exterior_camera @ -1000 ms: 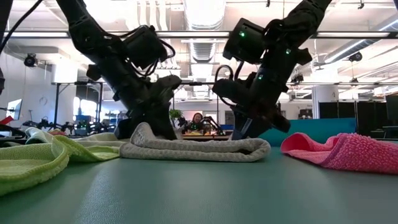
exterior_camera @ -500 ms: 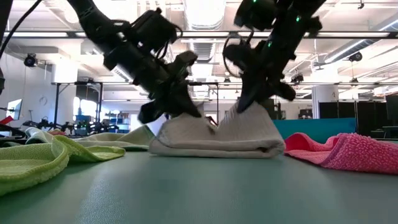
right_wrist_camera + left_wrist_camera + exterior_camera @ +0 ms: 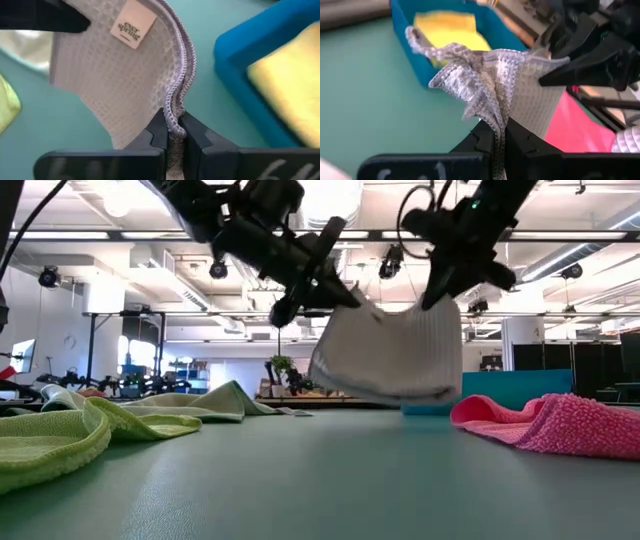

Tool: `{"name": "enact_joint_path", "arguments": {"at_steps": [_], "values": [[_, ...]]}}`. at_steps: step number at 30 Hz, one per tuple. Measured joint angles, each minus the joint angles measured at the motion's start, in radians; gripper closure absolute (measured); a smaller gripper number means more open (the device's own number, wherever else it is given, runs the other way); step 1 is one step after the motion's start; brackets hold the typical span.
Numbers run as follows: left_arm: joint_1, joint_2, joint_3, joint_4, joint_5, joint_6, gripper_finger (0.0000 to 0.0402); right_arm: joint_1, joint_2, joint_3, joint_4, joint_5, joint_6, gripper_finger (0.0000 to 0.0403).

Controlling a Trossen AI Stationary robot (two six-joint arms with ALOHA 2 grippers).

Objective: Fold microfiber towels
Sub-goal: Put the folded gray microfiber cloth into the blue bin

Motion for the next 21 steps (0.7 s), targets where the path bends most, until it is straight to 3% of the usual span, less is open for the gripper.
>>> {"name": "enact_joint_path", "arguments": {"at_steps": [8,21], "values": [[0.067,0.028,0.131,0.002,-0.014,0.075,0.0400,-0.002,-0.114,0.000,-0.036,0.127,-0.029,0.0390],[0.093,0.312,0.508,-0.017,-0.011,0.208,0.0400,-0.145,-0.231,0.000,-0.159,0.169,-0.159,0.0390]]}}
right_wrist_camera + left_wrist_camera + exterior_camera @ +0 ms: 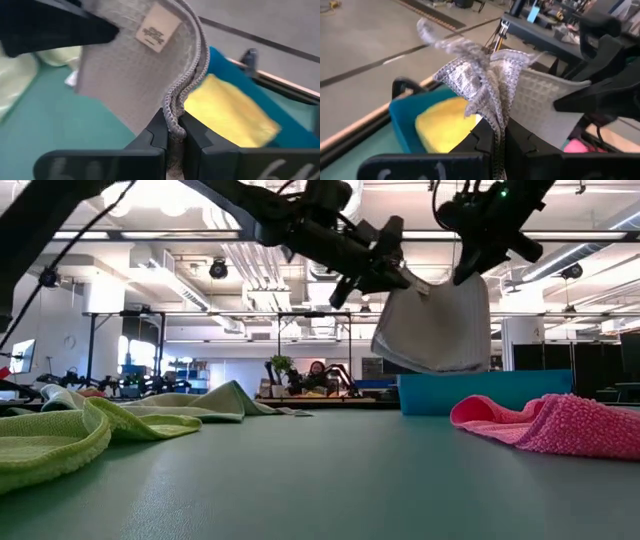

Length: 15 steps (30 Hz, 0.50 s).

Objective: Fold microfiber towels
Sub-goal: Put the folded gray microfiber cloth into the blue bin

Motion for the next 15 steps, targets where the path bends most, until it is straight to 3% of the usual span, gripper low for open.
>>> {"name": "enact_joint_path", "arguments": {"at_steps": [8,15], "values": [[0.029,0.122,0.153,0.001,0.002,0.016,0.0400,-0.131,-0.026,0.000,-0.065,-0.002,-0.013,0.0390],[0.039,0.182,0.191,0.003,0.006,0.013,0.0400,-0.184,-0.002,0.081,-0.178,-0.005,0.006,0.0390]]}}
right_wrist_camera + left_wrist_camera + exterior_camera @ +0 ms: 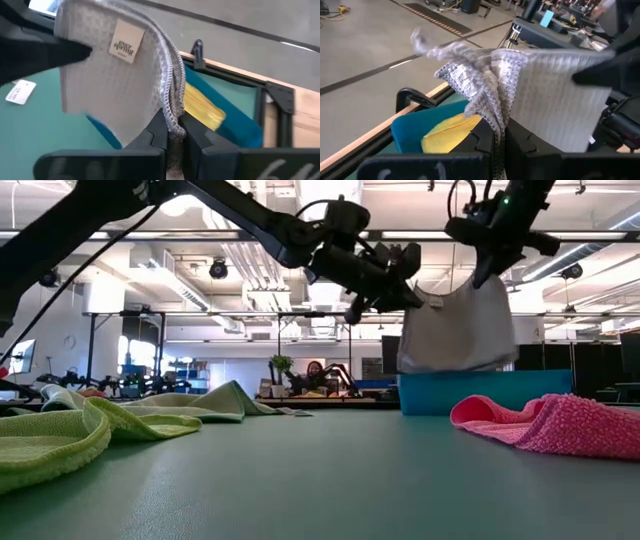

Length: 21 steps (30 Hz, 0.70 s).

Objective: Fold microfiber towels
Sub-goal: Put the folded gray microfiber cloth into the blue bin

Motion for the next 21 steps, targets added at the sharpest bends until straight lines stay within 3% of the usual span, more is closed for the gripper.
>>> {"name": "enact_joint_path", "arguments": {"at_steps": [11,17,21], "values": [[-0.007,-0.035,0.000,-0.002,0.103,0.002,0.0400,0.054,0.102,0.274,-0.312,-0.067,0.141,0.0390],[-0.005,-0.043,0.000,-0.029,0.131,0.030,0.0400,0.089,0.168,0.273,-0.390,-0.074,0.186,0.0390],[0.001,0.001,0.002,0.006,0.091,0.103,0.0400,0.034,0.214,0.213,-0.469,-0.008,0.212,0.0390]]}}
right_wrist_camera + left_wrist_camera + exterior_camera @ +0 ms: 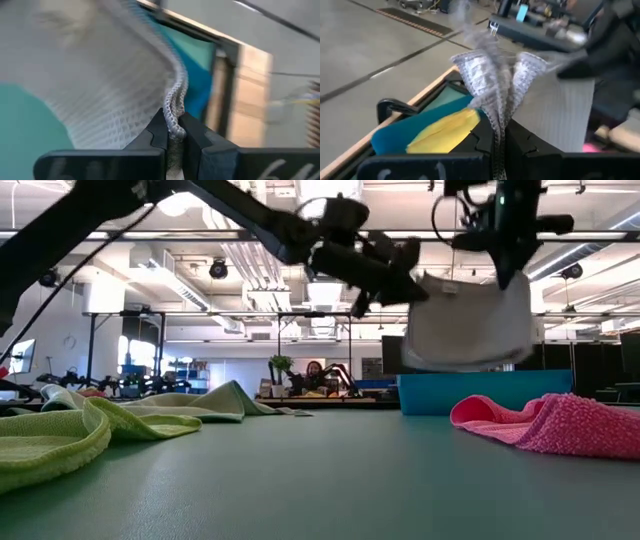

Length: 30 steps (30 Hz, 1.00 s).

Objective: Fold microfiber towels
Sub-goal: Put the folded gray microfiber cloth into the blue bin

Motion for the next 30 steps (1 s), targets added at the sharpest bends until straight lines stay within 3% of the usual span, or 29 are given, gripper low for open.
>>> {"name": "enact_joint_path", "arguments": {"at_steps": [7,14,22,30], "values": [[0.020,0.091,0.008,0.031,-0.016,0.028,0.0400,-0.138,0.060,-0.089,0.096,0.033,-0.113,0.0390],[0.037,0.129,0.042,0.029,-0.040,0.030,0.0400,-0.204,0.127,-0.158,0.192,0.106,-0.173,0.0390],[0.044,0.128,0.036,0.033,-0.051,0.162,0.0400,-0.212,0.197,-0.230,0.271,0.137,-0.173,0.0390],[0.044,0.128,0.036,0.044,-0.059,0.168,0.0400,-0.212,0.199,-0.232,0.266,0.139,-0.173,0.0390]]}}
